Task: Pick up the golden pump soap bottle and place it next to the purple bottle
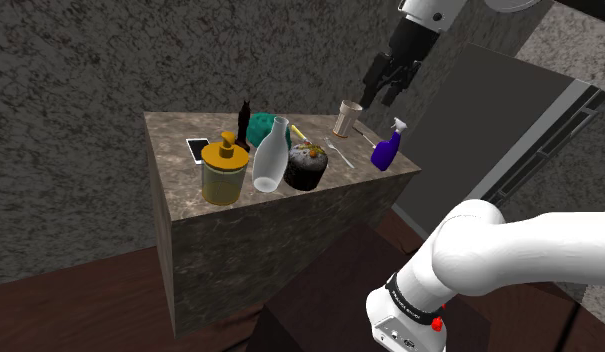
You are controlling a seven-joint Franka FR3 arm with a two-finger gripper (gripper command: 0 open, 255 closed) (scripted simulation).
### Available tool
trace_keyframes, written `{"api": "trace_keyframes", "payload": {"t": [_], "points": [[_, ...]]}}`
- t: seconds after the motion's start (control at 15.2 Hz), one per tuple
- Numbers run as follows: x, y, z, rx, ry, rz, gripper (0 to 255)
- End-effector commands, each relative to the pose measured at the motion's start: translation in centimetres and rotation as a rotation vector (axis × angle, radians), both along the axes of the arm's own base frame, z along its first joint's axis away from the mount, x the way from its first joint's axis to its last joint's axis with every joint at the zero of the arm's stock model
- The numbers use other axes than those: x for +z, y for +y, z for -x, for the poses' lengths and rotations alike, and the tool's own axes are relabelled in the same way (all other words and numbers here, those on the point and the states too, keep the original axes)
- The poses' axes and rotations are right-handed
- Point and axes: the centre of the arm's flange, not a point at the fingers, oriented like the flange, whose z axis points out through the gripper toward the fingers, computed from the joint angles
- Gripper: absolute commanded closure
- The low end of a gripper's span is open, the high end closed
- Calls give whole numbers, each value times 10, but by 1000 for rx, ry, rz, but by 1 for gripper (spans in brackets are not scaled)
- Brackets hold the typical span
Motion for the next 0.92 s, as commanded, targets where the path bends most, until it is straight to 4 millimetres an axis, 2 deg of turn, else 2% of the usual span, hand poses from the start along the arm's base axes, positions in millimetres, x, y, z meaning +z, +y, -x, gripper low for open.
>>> {"api": "trace_keyframes", "payload": {"t": [0.0, 0.86], "points": [[0, 0, 0, 0, 0, 0, 0], [-88, 77, -125, 15, -7, 6, 0]]}}
